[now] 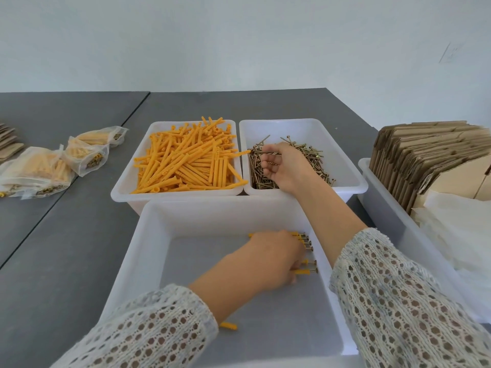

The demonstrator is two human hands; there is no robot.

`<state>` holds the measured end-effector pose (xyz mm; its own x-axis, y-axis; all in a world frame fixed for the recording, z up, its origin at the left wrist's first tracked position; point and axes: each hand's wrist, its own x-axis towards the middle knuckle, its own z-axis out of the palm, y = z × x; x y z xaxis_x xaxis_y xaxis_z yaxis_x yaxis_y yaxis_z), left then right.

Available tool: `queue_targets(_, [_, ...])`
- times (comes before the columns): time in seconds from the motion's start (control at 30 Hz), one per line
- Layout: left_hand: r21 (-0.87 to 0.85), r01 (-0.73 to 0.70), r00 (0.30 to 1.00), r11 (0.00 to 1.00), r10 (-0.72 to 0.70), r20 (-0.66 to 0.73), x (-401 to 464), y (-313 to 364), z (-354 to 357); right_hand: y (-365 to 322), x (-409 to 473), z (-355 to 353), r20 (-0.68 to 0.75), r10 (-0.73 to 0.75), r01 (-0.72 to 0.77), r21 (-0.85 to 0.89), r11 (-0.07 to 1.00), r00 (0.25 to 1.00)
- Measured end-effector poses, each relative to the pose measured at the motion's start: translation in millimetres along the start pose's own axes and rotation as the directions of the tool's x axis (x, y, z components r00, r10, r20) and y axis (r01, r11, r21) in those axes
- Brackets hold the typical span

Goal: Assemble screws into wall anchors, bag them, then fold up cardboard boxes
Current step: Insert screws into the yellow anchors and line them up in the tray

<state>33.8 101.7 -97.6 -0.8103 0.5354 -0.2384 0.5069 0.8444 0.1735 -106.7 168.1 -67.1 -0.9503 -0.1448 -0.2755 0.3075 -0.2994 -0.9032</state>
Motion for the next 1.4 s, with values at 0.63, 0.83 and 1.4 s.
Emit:
queue_targets(0.63, [-0.154,0.076,0.587,0.985,-0.169,-0.792,-7.1,-44.1,-39.2,12.5,7.1,-15.4,0.115,-0.355,0.165,-0.98,0.114,0.928])
queue_targets(0.83, [-0.18,0.367,0.448,0.913,-0.343,-0.826,-14.8,-100.7,-42.1,16.5,11.8,-19.5,0.151,-0.257,0.164,-0.986,0.03,0.955])
queue_targets(1.4, [-0.279,0.237,0.721,0.931,-0.361,-0.592,-11.9,-116.7,-27.5,16.0,12.2,-19.5,0.159,-0.296,0.208,-0.968,0.141,0.942])
